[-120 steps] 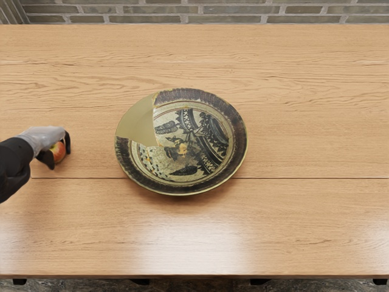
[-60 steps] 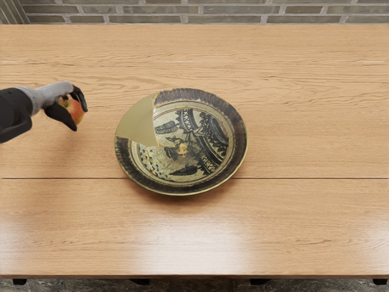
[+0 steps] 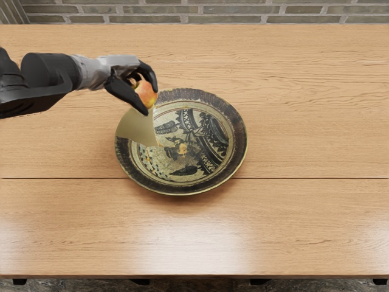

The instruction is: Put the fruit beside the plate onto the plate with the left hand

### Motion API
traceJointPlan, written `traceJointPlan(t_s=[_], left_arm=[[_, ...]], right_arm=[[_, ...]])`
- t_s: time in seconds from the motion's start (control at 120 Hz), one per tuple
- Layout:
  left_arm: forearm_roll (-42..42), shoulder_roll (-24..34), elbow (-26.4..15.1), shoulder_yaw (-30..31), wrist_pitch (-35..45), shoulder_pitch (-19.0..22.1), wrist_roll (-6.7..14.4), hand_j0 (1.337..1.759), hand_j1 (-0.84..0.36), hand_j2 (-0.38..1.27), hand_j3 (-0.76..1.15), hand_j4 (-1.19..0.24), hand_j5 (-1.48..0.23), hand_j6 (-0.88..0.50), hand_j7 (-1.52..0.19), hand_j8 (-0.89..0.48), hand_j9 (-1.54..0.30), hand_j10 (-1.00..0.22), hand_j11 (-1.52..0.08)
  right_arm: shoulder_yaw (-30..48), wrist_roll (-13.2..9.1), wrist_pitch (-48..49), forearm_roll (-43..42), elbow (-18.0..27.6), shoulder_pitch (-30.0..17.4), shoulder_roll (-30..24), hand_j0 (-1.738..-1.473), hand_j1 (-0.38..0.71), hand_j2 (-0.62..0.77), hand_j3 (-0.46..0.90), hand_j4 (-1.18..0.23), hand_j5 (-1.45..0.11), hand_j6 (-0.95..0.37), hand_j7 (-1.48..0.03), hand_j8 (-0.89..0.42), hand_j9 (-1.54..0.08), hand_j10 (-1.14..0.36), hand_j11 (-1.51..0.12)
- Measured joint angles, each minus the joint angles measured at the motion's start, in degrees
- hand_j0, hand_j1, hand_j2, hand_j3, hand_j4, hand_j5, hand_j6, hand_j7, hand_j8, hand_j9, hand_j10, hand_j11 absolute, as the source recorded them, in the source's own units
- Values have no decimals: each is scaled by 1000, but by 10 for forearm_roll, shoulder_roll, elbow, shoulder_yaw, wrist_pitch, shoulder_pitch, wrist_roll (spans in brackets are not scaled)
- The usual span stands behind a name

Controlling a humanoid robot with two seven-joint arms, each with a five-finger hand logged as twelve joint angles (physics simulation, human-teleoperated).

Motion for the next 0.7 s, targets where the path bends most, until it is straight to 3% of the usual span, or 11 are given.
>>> traceJointPlan(t_s=[0.117,0.317,0.508,0.55,0.7], left_arm=[[14,-42,1,75,-3,-70,0,1637,-398,351,0,-556,-1215,-206,-1181,-203,-1162,-517,-1141],[97,-95,3,198,-6,-74,0,1640,-386,367,0,-587,-1200,-238,-1188,-218,-1162,-531,-1140],[172,-121,8,227,1,-63,0,1641,-396,387,0,-576,-1222,-213,-1213,-203,-1176,-525,-1141],[186,-123,10,228,2,-63,0,1641,-358,302,0,-590,-1222,-230,-1214,-213,-1177,-543,-1141],[208,-128,13,231,6,-62,0,1644,-330,292,0,-631,-1127,-286,-1111,-250,-1094,-575,-1060]], right_arm=[[0,0,0,0,0,0,0,-1658,-334,-3,0,-12,-16,-12,-17,-12,-16,-13,-17],[0,0,0,0,0,0,0,-1658,-333,-3,0,-13,-17,-12,-17,-13,-17,-13,-17],[0,0,0,0,1,0,0,-1658,-333,-3,0,-13,-17,-13,-17,-13,-17,-13,-17],[0,0,0,0,1,0,0,-1658,-334,-3,0,-13,-17,-12,-17,-13,-17,-13,-17],[0,0,1,0,1,0,0,-1658,-334,-3,0,-12,-16,-12,-16,-12,-16,-12,-16]])
